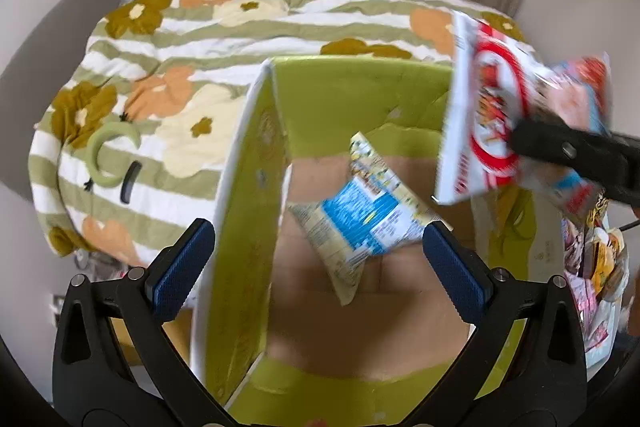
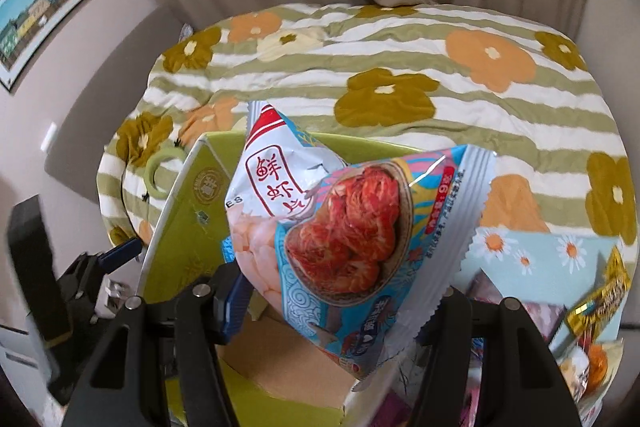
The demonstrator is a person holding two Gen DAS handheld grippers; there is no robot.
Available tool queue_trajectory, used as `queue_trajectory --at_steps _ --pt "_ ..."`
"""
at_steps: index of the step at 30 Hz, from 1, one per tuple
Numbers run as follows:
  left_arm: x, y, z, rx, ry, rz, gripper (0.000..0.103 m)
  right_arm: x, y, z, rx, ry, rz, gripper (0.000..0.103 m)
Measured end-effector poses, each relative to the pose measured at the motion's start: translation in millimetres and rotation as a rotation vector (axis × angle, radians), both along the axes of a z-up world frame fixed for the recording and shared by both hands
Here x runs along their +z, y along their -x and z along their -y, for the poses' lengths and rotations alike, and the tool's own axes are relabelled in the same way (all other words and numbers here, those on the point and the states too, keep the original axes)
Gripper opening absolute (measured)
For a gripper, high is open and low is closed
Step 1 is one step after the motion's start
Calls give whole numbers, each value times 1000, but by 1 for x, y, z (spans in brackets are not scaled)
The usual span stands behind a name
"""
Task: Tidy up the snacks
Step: 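Open left tool dropping blue-white bag while right tool drops shrimp bag in box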
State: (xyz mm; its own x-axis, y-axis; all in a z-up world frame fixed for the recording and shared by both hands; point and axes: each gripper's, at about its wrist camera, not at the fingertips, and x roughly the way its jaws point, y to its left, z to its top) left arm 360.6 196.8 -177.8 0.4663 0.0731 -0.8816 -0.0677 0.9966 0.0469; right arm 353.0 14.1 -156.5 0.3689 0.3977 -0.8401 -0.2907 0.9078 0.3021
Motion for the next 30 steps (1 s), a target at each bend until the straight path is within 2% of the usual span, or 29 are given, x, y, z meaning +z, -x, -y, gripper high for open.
queue_trajectory --at_steps 6,7,9,10,11,16,23,30 --pt "2 8 -10 22 12 2 103 -13 -15 -18 23 -27 -24 59" --pt "3 9 -11 24 13 4 103 -14 -16 -19 17 -37 -25 64" --pt "4 12 -13 29 15 4 103 -14 -14 -18 5 -57 -13 81" --pt "3 12 -14 30 16 3 103 -13 -12 -18 -6 -63 0 95" --pt "3 13 -14 31 16 2 103 -12 -9 -17 -10 -65 9 100" --pt "2 20 -16 31 21 -3 103 -10 7 -21 11 -1 43 100" --pt "8 32 -19 24 30 4 103 0 25 -15 11 13 56 100" --pt "35 52 -17 18 50 41 103 26 58 -3 -3 57 97 100"
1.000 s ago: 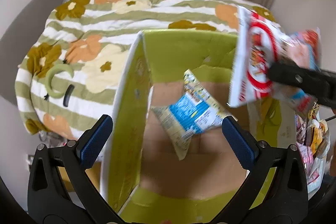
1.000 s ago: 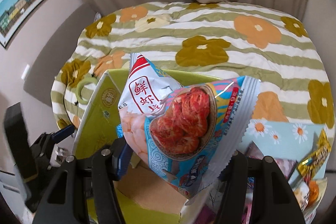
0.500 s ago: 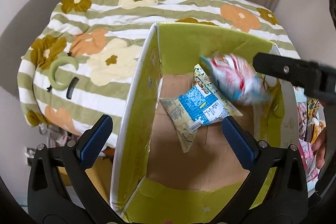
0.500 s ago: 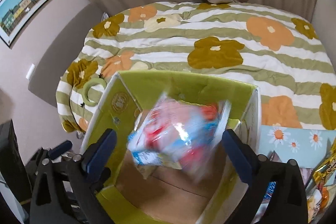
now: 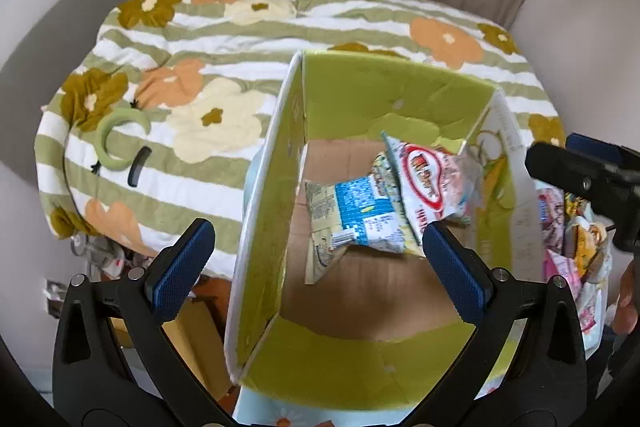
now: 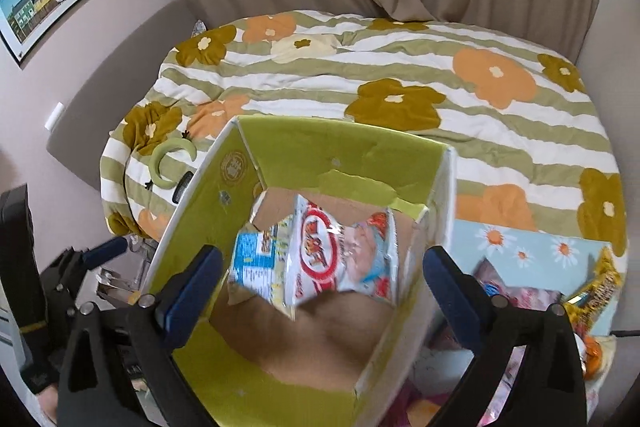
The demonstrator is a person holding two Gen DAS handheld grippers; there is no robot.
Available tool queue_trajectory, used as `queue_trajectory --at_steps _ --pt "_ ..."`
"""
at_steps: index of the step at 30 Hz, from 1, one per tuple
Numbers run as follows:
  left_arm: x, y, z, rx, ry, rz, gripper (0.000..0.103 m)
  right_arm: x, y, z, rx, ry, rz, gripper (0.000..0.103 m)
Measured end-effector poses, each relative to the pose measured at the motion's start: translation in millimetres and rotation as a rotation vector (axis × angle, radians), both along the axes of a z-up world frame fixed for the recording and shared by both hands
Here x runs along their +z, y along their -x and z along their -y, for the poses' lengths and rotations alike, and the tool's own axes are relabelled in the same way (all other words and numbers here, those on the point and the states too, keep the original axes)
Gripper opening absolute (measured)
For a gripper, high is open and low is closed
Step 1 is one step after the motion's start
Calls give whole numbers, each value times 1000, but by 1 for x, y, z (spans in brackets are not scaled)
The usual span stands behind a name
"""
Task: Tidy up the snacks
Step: 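Open left tool dropping blue-white bag while right tool drops shrimp bag in box, then grasp pink bag with left tool while right tool grasps grey Oishi bag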
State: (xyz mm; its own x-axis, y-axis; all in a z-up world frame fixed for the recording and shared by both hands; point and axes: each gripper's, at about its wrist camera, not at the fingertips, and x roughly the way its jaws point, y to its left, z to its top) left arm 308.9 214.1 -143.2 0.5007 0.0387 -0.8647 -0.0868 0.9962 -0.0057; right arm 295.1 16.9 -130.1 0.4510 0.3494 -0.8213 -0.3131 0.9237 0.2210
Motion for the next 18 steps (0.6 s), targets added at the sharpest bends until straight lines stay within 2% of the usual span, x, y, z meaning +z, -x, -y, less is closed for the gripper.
queue_trajectory --at_steps 3,8,13,18 --pt "18 13 9 -2 -15 36 103 15 20 13 -11 5 40 100" --pt "43 37 41 -25 -12 88 103 41 62 50 -38 -41 114 100" --pt "56 66 91 -52 18 132 103 58 98 106 -79 -25 182 100" --pt "57 89 158 -91 61 142 103 63 127 171 -131 -2 200 100"
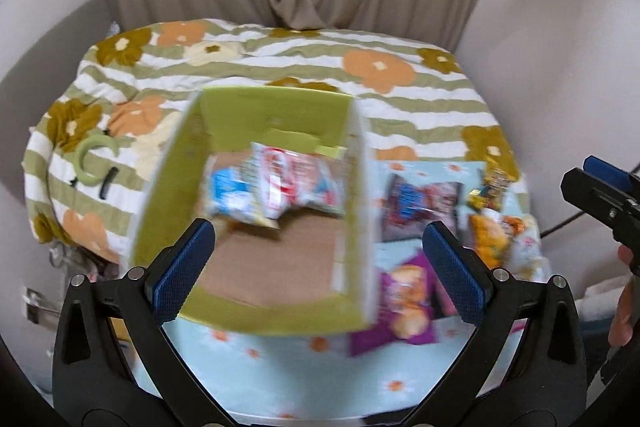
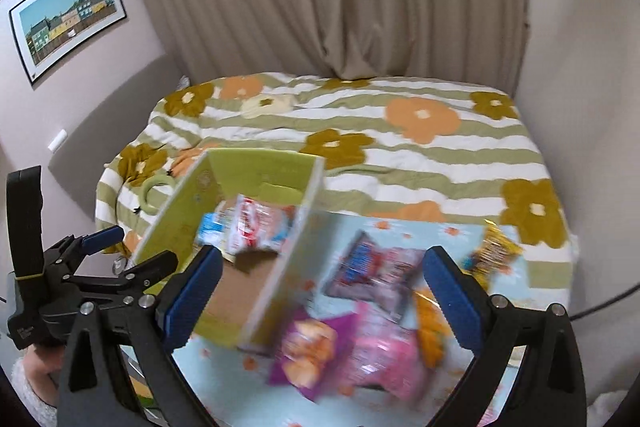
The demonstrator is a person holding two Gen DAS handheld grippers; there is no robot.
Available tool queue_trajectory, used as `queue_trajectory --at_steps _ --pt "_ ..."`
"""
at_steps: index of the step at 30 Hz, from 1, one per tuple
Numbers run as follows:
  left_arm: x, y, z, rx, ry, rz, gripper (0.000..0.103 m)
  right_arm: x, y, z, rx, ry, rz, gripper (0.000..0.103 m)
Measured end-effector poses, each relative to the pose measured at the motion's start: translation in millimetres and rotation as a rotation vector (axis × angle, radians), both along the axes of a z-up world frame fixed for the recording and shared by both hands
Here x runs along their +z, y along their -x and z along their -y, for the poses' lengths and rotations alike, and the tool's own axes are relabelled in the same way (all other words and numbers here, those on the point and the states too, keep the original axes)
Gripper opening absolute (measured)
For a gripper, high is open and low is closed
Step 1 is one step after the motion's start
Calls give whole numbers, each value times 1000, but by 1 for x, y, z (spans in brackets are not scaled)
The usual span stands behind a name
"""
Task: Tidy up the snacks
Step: 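Grasp pink bag with left tool while right tool grasps grey Oishi bag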
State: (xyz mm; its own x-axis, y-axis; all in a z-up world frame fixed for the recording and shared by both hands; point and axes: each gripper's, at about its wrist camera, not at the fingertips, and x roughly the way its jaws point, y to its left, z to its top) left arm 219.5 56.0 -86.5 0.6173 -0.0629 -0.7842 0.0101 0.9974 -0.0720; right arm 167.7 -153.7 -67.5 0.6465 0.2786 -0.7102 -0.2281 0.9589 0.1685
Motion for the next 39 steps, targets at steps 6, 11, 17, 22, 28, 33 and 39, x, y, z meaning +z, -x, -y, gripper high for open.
queue_trajectory --at_steps 6,11,17,22,28,33,39 --pt "-16 25 81 -66 14 -12 103 -14 31 72 -67 -11 -31 100" --pt "-42 37 130 -129 74 -36 103 -42 45 118 -97 -7 -59 100" --pt "-83 29 166 -152 81 -124 103 -83 51 142 -78 9 -101 100" --pt "-121 8 176 -176 66 -192 103 -125 49 151 -83 -34 -136 100" --pt "-155 -16 182 -208 65 -244 103 -161 40 150 -69 -55 -159 100" --pt "-178 -31 191 -247 33 -286 103 -176 34 144 -48 -35 -150 100" --pt "-198 -36 198 -293 10 -321 101 -188 29 139 -24 10 -152 100"
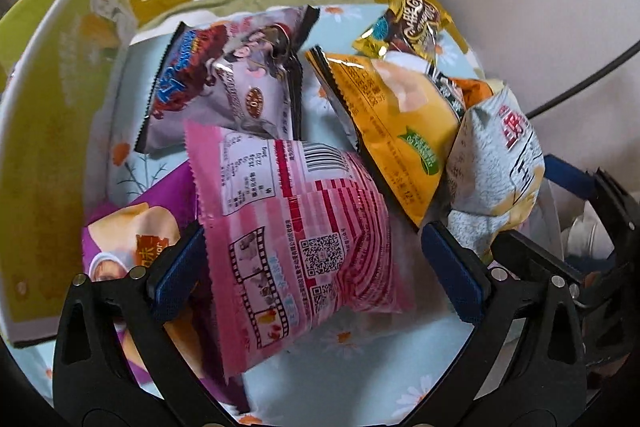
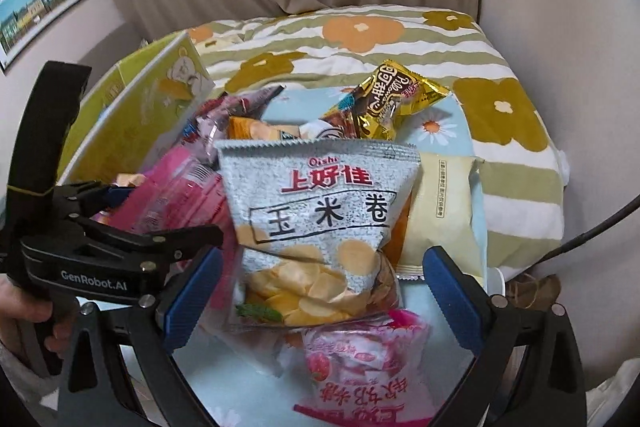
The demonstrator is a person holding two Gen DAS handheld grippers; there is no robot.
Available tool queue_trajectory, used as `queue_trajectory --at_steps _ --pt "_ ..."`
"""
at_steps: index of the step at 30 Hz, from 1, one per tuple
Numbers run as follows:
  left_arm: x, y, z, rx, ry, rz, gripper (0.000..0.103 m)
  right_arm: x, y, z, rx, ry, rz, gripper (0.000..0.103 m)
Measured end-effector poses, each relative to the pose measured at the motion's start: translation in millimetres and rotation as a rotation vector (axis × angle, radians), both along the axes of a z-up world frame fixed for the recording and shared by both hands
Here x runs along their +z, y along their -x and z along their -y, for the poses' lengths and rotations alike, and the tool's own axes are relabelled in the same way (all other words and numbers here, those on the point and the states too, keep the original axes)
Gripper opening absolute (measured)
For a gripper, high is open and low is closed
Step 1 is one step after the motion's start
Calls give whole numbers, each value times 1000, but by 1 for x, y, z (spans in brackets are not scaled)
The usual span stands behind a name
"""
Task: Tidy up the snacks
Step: 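Grasp pink bag with left tool while right tool grasps grey Oishi bag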
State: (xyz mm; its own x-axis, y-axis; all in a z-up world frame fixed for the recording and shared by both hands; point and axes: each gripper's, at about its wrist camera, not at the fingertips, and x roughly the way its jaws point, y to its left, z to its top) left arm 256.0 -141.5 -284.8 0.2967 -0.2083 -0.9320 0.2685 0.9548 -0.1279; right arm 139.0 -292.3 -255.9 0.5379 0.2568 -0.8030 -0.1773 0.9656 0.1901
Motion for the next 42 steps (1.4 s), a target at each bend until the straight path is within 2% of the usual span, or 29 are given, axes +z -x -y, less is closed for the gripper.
queue_trajectory --at_steps 2,7,19,25,31,34,42 --pt "-1 -2 3 -15 -15 7 100 -3 -1 1 -3 -8 -5 100" --pt "-4 -2 10 -51 -48 8 87 -6 -2 -1 7 5 -3 99" --pt "-16 2 -1 -30 -26 -36 71 -11 -4 -9 33 -14 -14 95" --pt "-14 3 -4 -21 -23 -42 66 -15 -8 -9 15 -33 -32 90" --pt "-10 15 -10 -1 -18 -44 65 -16 -11 -12 -26 -47 -42 90" --pt "-7 18 -13 11 -20 -42 65 -18 -11 -14 -19 -57 -49 78" --pt "5 26 -13 36 -28 -22 64 -12 -5 -11 -27 -60 -40 64"
